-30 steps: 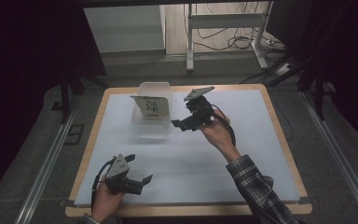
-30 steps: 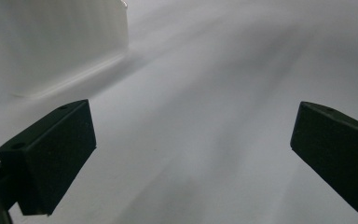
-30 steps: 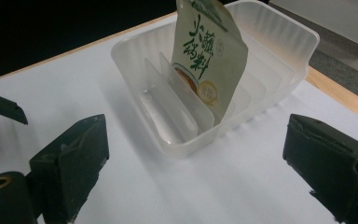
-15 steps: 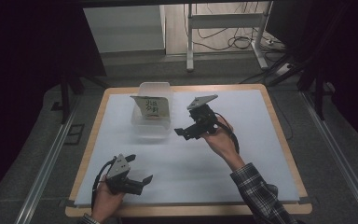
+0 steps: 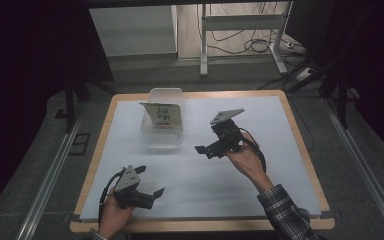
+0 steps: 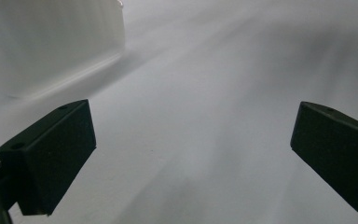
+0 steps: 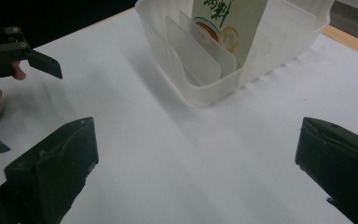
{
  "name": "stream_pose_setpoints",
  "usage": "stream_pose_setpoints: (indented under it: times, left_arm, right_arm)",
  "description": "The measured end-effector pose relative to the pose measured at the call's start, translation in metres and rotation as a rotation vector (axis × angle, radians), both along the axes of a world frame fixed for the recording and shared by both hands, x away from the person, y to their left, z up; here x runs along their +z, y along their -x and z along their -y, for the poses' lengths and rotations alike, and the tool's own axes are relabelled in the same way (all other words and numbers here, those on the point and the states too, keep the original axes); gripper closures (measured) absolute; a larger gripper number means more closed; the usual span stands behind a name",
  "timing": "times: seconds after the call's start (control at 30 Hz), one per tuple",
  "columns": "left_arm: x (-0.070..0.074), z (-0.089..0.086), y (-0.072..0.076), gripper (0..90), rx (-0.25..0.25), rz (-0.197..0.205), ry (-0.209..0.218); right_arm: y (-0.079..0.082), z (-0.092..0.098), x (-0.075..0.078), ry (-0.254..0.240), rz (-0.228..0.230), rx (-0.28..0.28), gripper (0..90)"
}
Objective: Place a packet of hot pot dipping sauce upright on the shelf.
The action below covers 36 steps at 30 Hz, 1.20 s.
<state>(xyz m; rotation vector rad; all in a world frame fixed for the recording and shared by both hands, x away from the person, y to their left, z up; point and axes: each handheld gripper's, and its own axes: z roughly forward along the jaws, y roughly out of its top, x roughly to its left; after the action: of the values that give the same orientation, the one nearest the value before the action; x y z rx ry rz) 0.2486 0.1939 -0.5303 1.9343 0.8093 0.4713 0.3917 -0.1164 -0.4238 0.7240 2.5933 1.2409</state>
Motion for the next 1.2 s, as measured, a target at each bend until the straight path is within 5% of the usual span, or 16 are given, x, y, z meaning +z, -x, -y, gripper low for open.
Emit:
stream_pose_setpoints:
  times: [0.53,0.67,1.2]
  left_arm:
    - [0.000,0.001,0.000,0.0,-0.002,-0.001,-0.003]
    - [0.000,0.001,0.000,0.0,-0.002,-0.002,-0.004]
    - [-0.001,0.001,0.000,0.0,-0.006,-0.010,-0.001]
  right_arm:
    - [0.025,0.036,-0.007,-0.008,0.017,-0.036,0.0]
    - [0.030,0.047,-0.013,0.021,0.041,-0.054,0.0]
    - [0.051,0.094,-0.028,0.003,0.013,-0.139,0.0]
